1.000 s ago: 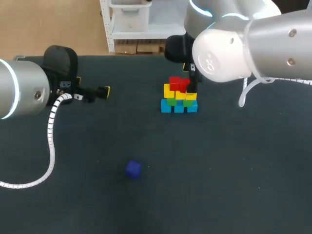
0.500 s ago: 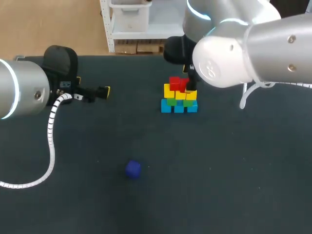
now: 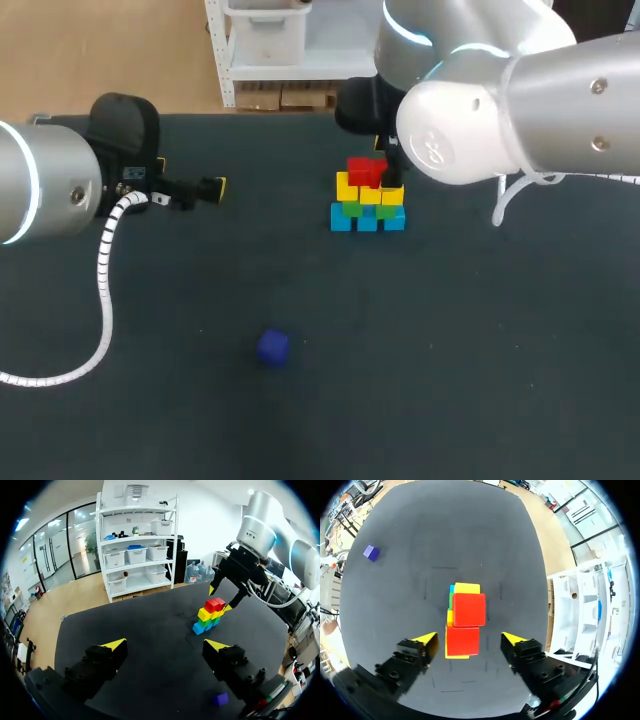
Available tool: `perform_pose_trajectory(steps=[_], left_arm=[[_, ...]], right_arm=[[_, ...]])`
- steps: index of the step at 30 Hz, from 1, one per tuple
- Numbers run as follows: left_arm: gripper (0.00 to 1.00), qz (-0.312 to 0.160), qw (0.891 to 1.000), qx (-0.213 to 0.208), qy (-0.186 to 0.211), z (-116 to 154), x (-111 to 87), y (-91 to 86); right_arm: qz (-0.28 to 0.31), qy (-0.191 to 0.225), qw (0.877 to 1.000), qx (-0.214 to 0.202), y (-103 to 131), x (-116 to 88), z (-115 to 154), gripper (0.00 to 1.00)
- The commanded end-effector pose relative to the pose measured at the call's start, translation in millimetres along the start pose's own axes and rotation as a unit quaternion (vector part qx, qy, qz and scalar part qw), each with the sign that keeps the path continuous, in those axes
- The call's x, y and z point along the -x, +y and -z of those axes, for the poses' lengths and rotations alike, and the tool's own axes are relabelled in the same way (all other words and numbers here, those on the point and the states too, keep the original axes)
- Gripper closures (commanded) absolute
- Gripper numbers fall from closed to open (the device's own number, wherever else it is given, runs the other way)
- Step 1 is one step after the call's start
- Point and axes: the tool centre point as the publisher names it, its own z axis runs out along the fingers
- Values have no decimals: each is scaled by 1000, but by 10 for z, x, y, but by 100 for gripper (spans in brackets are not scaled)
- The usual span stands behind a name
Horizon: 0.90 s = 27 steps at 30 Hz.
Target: Place the blue cubes, place green cubes on the blue cubes, place the yellow cubes on the green cubes, then place the red cubes on the yellow cubes, and place purple cube on the red cubes.
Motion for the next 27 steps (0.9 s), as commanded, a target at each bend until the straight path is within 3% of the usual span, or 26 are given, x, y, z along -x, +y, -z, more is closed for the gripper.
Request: perform_pose_trajectory(steps=[1, 8, 19, 27], left_arm=[[0, -1, 1000, -5, 0, -1, 4, 24], [0, -1, 1000, -5, 0, -1, 4, 24], [0, -1, 1000, -5, 0, -1, 4, 24], [0, -1, 1000, -5, 0, -1, 4, 24]], right_arm=[[2, -4, 1000, -3, 45, -23, 47, 0], [0, -15, 1000, -11, 62, -132, 239, 0], [-42, -67, 997, -3, 57, -492, 601, 0], [-99, -136, 986, -10, 80, -775, 798, 0]])
